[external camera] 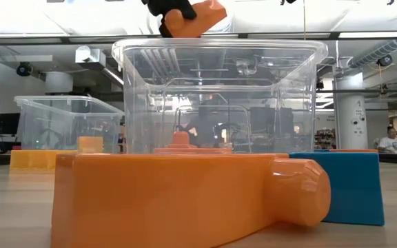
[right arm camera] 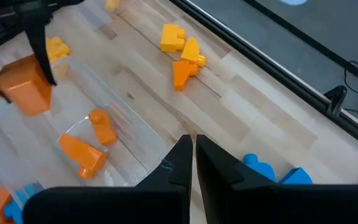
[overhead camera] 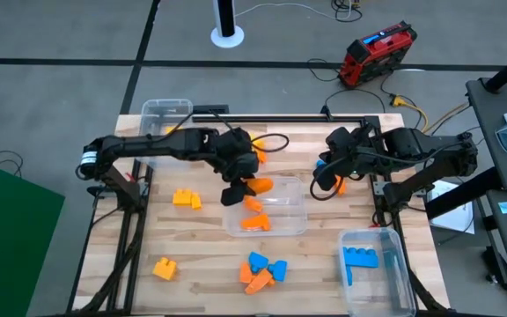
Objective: Sort blocks
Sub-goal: Put the orange game piece into the middle transparent bin, then put the blue game piece into the bottom right transparent bin
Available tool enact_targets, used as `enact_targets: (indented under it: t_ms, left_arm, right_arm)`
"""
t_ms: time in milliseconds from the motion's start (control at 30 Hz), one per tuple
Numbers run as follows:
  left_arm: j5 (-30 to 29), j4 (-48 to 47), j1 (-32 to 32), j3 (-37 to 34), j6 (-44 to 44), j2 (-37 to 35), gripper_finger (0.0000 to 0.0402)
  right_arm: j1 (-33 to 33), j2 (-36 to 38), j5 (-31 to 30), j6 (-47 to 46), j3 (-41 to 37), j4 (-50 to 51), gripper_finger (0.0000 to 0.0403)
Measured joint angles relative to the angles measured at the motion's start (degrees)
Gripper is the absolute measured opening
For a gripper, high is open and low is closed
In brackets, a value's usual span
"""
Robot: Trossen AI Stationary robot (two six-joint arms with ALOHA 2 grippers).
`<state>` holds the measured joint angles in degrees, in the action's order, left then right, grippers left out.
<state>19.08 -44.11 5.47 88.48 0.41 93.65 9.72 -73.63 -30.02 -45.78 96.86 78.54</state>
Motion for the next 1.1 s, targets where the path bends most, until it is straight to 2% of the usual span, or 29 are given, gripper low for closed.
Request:
enact_targets:
  t_ms: [167,467,733,900,1100]
  left_arm:
    - [0.1,3.8,-0.2,-1.3,-2.8,0.0,0.0187]
    - [-0.4,5.2,-0.3,-1.3,-3.5,0.0,0.0225]
    - [-0.8,5.4,-0.2,-0.7,-4.2,0.0,0.0230]
    - [-6.4,0.6,-0.2,1.2,-2.8,-1.3,0.0230]
    - [-16.2,-0.3,0.3,1.8,-2.2,-6.8,0.0230]
  right_arm:
    - [0.0,0.0,0.0,0.2,0.0,0.0,0.0013]
    - [0.0,0.0,0.0,-0.2,0.0,0.0,0.0013]
    - [-1.5,0.0,0.0,-2.3,0.0,-0.9,0.0013]
    - [-5.8,0.0,0.0,-2.7,0.0,-1.5,0.0013]
    - [-13.5,0.0,-1.8,-5.8,0.0,-2.6,0.0013]
